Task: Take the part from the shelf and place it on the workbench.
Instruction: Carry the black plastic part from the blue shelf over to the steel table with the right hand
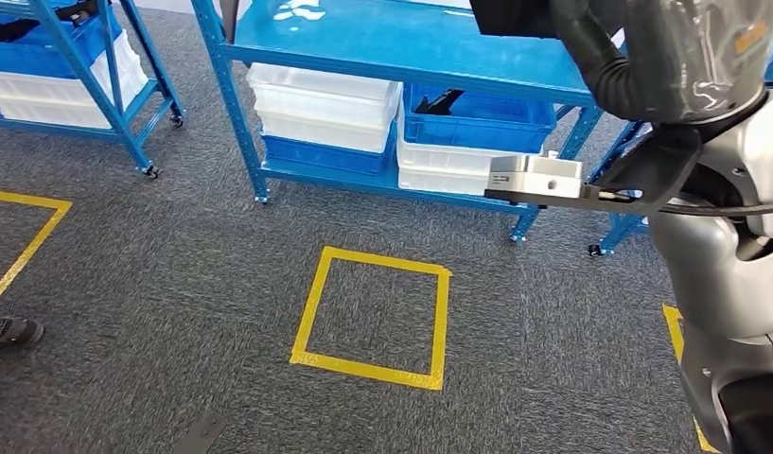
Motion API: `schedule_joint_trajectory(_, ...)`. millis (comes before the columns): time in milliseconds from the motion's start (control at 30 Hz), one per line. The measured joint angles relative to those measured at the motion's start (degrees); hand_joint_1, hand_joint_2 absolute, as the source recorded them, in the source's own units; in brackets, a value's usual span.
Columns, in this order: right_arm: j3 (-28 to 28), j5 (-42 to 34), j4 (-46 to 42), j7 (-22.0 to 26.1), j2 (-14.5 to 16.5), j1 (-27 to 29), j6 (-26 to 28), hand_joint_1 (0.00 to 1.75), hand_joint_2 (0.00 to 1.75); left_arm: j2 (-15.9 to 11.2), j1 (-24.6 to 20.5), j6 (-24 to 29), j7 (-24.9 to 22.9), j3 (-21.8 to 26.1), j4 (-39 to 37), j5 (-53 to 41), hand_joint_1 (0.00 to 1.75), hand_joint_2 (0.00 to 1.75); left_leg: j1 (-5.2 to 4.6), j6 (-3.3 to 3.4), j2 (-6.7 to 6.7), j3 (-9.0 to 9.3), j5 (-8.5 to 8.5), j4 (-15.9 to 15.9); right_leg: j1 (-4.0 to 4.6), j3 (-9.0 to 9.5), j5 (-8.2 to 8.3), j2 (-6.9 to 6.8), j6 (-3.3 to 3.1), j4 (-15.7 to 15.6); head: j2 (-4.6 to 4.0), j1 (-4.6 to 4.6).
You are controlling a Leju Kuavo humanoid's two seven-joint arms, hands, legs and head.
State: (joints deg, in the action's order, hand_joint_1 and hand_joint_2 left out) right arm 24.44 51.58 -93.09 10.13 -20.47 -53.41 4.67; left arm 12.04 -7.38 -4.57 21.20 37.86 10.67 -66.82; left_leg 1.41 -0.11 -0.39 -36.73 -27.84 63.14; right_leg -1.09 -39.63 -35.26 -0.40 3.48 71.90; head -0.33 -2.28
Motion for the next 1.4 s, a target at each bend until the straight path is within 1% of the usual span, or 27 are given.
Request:
schedule_joint_trajectory(33,0.01,0.04,0.00,-0.03,0.02,0.04,0.00,1.75,1.75,-0.02,0.01,0.00,0.00,0.00,0.00,0.00,0.00,1.75,-0.10,0.08,0.01,-0.52,0.43,0.01,0.02,-0.53,-1.20,0.01,-0.03,2.91,0.00,-0.29)
schedule_joint_trajectory(100,0.03,0.16,0.00,-0.07,0.04,0.09,-0.01,1.75,1.75,-0.05,0.00,-0.01,0.00,0.00,0.00,0.00,0.00,1.75,-0.35,0.14,0.04,-1.55,1.31,0.02,0.15,0.75,-0.19,0.03,-0.29,3.87,0.00,-0.74)
schedule_joint_trajectory(167,0.03,0.31,0.00,-0.13,0.08,0.00,-0.01,1.75,1.75,-0.06,-0.03,-0.04,0.13,0.00,0.00,0.00,0.00,1.75,-0.50,0.14,0.03,-2.40,2.13,-0.03,0.62,5.29,2.96,0.08,-1.00,-2.35,0.00,-1.14)
schedule_joint_trajectory(233,0.01,0.43,-0.01,-0.26,0.16,-0.23,0.02,1.75,1.75,-0.06,-0.08,-0.14,0.67,0.00,0.00,0.00,0.00,1.75,-0.53,-0.14,0.00,-2.94,3.00,-0.23,1.33,9.62,3.69,0.12,-1.83,-9.45,0.00,-1.35)
schedule_joint_trajectory(300,0.01,0.78,-0.01,-0.38,0.24,-0.53,0.04,1.75,1.75,-0.07,-0.12,-0.27,1.27,-0.01,0.00,0.00,0.00,1.75,-0.46,-0.72,0.01,-3.17,4.10,-0.77,1.81,10.88,3.25,0.13,-2.33,-12.23,0.00,-1.49)
schedule_joint_trajectory(367,0.15,1.57,0.01,-0.42,0.31,-0.84,-0.08,1.75,1.75,-0.15,-0.11,-0.32,1.45,-0.03,0.00,0.01,0.00,1.75,-0.57,-1.34,0.01,-3.40,4.67,-1.18,1.58,10.07,4.23,0.01,-2.74,-12.92,0.00,-1.54)
schedule_joint_trajectory(433,0.44,2.68,0.03,-0.46,0.42,-1.29,-0.28,1.75,1.75,-0.31,-0.08,-0.32,1.46,-0.04,0.00,0.05,0.00,1.75,-0.75,-1.72,0.00,-4.27,1.86,1.01,1.06,9.00,5.49,-0.25,-3.37,-13.45,0.00,-0.98)
schedule_joint_trajectory(500,0.73,3.63,0.04,-0.51,0.58,-1.64,-0.34,1.75,1.75,-0.51,-0.02,-0.32,1.47,-0.04,0.00,0.11,0.00,1.75,-0.71,-1.85,-0.02,-5.77,-3.22,7.25,0.99,8.04,6.43,-0.57,-3.87,-13.45,0.00,-0.13)
schedule_joint_trajectory(533,0.86,3.93,0.04,-0.54,0.65,-1.67,-0.30,1.75,1.75,-0.60,0.01,-0.31,1.46,-0.04,0.00,0.14,0.00,1.75,-0.68,-1.92,-0.04,-6.37,-4.65,10.72,1.02,7.54,6.85,-0.79,-3.97,-13.42,0.00,0.18)
schedule_joint_trajectory(567,1.03,4.20,0.05,-0.60,0.73,-1.67,-0.21,1.75,1.75,-0.67,0.04,-0.31,1.47,-0.04,0.00,0.14,0.00,1.75,-0.65,-2.01,-0.03,-6.50,-4.77,13.14,1.02,7.07,7.24,-1.07,-3.97,-13.39,0.00,0.40)
schedule_joint_trajectory(600,1.21,4.39,0.05,-0.69,0.79,-1.66,-0.09,1.75,1.75,-0.72,0.07,-0.31,1.48,-0.04,0.00,0.16,0.00,1.75,-0.57,-2.09,0.05,-5.89,-3.68,13.80,0.99,6.61,7.59,-1.42,-3.91,-13.33,0.00,0.59)
schedule_joint_trajectory(633,1.38,4.61,0.05,-0.83,0.84,-1.64,0.08,1.75,1.75,-0.79,0.10,-0.31,1.52,-0.04,0.00,0.21,0.00,1.75,-0.48,-2.18,0.34,-4.30,-2.01,12.29,0.94,6.20,7.84,-1.82,-3.82,-13.20,0.00,0.71)
schedule_joint_trajectory(700,1.63,4.98,0.01,-1.20,0.95,-1.63,0.56,1.75,1.75,-0.90,0.12,-0.32,1.66,-0.04,0.00,0.31,0.00,1.75,-0.56,-2.36,2.38,0.68,-0.03,5.00,0.98,5.59,8.07,-2.73,-3.54,-12.67,0.00,0.97)
schedule_joint_trajectory(767,1.76,5.30,-0.04,-1.52,1.02,-1.66,0.97,1.75,1.75,-0.93,0.15,-0.32,1.78,-0.04,0.00,0.39,0.00,1.75,-0.93,-2.29,4.10,3.78,-0.50,-0.51,1.24,5.21,8.23,-3.68,-3.11,-12.16,0.00,1.10)
schedule_joint_trajectory(800,1.82,5.41,-0.09,-1.63,1.06,-1.68,1.08,1.75,1.75,-0.93,0.20,-0.33,1.81,-0.04,-0.01,0.42,0.00,1.75,-1.14,-2.09,4.01,3.97,-0.96,-1.39,1.37,5.04,8.39,-4.20,-2.81,-12.04,0.00,1.14)
schedule_joint_trajectory(867,1.94,5.56,-0.13,-1.72,1.17,-1.68,1.17,1.75,1.75,-0.93,0.41,-0.33,1.83,-0.04,-0.02,0.44,0.00,1.75,-0.90,-1.24,2.64,3.52,-0.83,-1.99,1.30,4.73,8.41,-4.69,-2.20,-11.84,0.00,1.10)
schedule_joint_trajectory(900,1.94,5.58,-0.15,-1.74,1.21,-1.72,1.20,1.75,1.75,-0.92,0.50,-0.33,1.84,-0.04,-0.03,0.44,0.00,1.75,-0.77,-0.66,2.06,3.19,-0.56,-2.13,1.20,4.38,7.72,-4.01,-1.89,-11.21,0.00,1.07)
schedule_joint_trajectory(967,1.91,5.58,-0.15,-1.79,1.22,-1.84,1.21,1.75,1.75,-0.92,0.59,-0.30,1.86,-0.04,-0.03,0.44,0.00,1.75,-0.51,0.27,1.00,2.33,0.23,-2.28,0.95,2.58,4.30,-1.72,-1.46,-6.82,0.00,0.73)
schedule_joint_trajectory(1033,1.92,5.58,-0.15,-1.81,1.22,-1.79,1.20,1.75,1.75,-0.92,0.63,-0.25,1.86,-0.04,-0.03,0.44,0.00,1.75,-0.46,0.57,-0.22,1.35,1.00,-2.24,0.84,-0.15,0.45,-0.73,-1.34,0.43,0.00,0.35)
schedule_joint_trajectory(1067,1.93,5.58,-0.15,-1.80,1.23,-1.71,1.19,1.75,1.75,-0.91,0.68,-0.23,1.85,-0.04,-0.04,0.44,0.00,1.75,-0.44,0.55,-0.85,0.92,1.36,-2.22,0.80,-0.91,-0.38,-0.67,-1.32,2.84,0.00,0.24)
schedule_joint_trajectory(1100,1.95,5.59,-0.15,-1.76,1.23,-1.66,1.17,1.75,1.75,-0.87,0.75,-0.17,1.83,-0.04,-0.05,0.45,0.00,1.75,-0.40,0.48,-1.50,0.56,1.69,-2.19,0.77,-0.68,-0.13,-0.65,-1.32,3.24,0.00,0.15)
schedule_joint_trajectory(1167,1.96,5.60,-0.15,-1.62,1.23,-1.78,1.13,1.75,1.75,-0.66,0.84,0.09,1.70,-0.04,-0.06,0.53,0.00,1.75,-0.26,0.18,-2.85,0.11,2.23,-2.17,0.59,2.89,3.01,0.04,-1.33,-2.29,0.00,-0.07)
schedule_joint_trajectory(1233,1.93,5.60,-0.17,-1.38,1.19,-2.05,1.09,1.75,1.75,-0.31,0.84,0.40,1.52,-0.04,-0.08,0.61,0.00,1.75,-0.16,-0.43,-4.17,-0.36,2.77,-2.12,0.31,7.05,5.46,2.71,-1.42,-9.62,0.00,-0.22)
schedule_joint_trajectory(1267,1.93,5.59,-0.19,-1.25,1.14,-2.15,1.04,1.75,1.75,-0.15,0.83,0.49,1.41,-0.04,-0.08,0.61,0.00,1.75,-0.09,-0.81,-4.72,-0.72,3.11,-2.08,0.28,8.02,5.80,3.81,-1.50,-11.68,0.00,-0.27)
schedule_joint_trajectory(1300,1.93,5.58,-0.25,-1.13,1.09,-2.12,1.01,1.75,1.75,-0.03,0.89,0.51,1.29,-0.04,-0.09,0.57,0.00,1.75,0.00,-1.22,-5.25,-1.12,3.49,-2.11,0.35,8.19,5.61,4.35,-1.61,-12.36,0.00,-0.31)
schedule_joint_trajectory(1367,2.05,5.55,-0.51,-0.96,1.03,-1.87,0.96,1.75,1.75,0.07,1.26,0.46,1.09,-0.04,-0.11,0.38,0.00,1.75,0.12,-1.96,-6.05,-1.69,4.13,-2.28,0.43,7.92,5.89,3.30,-2.03,-12.62,0.00,-0.33)
schedule_joint_trajectory(1400,2.17,5.53,-0.67,-0.91,1.04,-1.69,0.98,1.75,1.75,0.07,1.50,0.39,1.05,-0.05,-0.13,0.23,0.00,1.75,0.00,-2.21,-5.39,-1.89,3.93,-2.09,0.36,7.83,6.14,2.64,-2.31,-12.72,0.00,-0.27)
